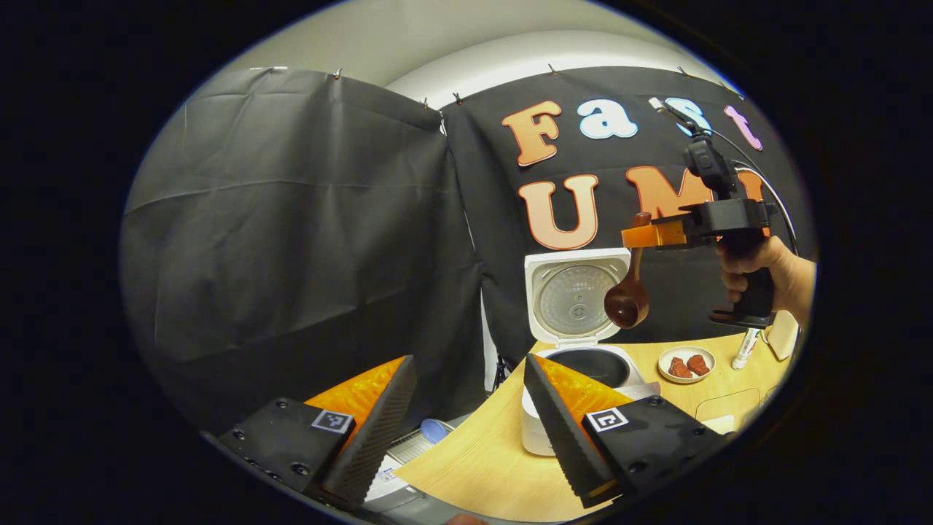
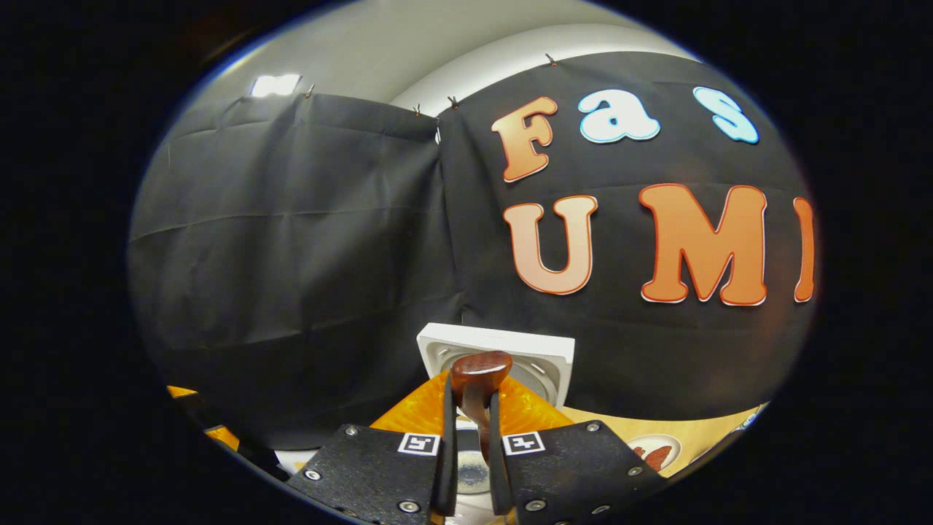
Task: Close the left gripper, press the button to open the rice cooker; take a wooden spoon from the chopstick holder with the right hand, scoop a spoonful of rice and pour it into the rice cooker, then put the wooden spoon back into the chopstick holder.
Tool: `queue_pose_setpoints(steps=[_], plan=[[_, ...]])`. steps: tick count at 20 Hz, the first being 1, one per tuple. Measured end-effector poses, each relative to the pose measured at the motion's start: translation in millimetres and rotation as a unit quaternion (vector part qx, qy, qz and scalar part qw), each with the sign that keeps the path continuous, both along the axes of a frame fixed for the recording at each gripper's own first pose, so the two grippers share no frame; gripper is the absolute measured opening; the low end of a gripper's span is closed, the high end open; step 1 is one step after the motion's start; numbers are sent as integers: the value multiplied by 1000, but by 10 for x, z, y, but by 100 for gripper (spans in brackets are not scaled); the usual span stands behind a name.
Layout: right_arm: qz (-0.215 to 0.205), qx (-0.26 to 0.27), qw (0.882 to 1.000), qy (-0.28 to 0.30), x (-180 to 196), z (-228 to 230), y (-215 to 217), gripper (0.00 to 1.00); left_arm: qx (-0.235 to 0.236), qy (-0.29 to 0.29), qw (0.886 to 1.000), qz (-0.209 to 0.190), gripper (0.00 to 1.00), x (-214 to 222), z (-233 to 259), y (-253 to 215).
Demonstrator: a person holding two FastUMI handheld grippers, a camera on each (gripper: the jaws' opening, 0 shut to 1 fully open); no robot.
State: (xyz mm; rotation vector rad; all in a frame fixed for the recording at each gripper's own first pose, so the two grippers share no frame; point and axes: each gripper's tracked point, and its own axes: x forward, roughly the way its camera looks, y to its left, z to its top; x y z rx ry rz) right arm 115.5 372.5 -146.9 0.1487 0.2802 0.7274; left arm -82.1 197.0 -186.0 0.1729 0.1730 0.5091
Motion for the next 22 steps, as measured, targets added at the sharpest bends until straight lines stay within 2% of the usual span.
queue_pose_setpoints(steps=[1, 5, 6, 8, 11, 17, 22], plan=[[-6, 2, 1000, 0, -22, 17, -120, 18, 1, 0, 1000, -5, 97, 33, 3, -54], [-37, 12, 999, 12, -88, 4, -644, 18, 6, 8, 1000, -24, 97, 133, -12, -237], [-49, 11, 999, 21, -96, -60, -802, 18, 3, 9, 1000, -30, 100, 162, -15, -282], [-78, 8, 996, 38, -124, -185, -1156, 17, 3, 13, 999, -39, 97, 217, -20, -377], [-123, 13, 990, 62, -146, -324, -1679, 17, 1, 15, 998, -59, 100, 304, -38, -545], [-219, 26, 971, 96, -253, -616, -2730, 17, -2, 28, 994, -107, 100, 564, -97, -962], [-290, 27, 948, 126, -563, -769, -3532, 17, -2, 28, 990, -136, 100, 725, -84, -1291]])
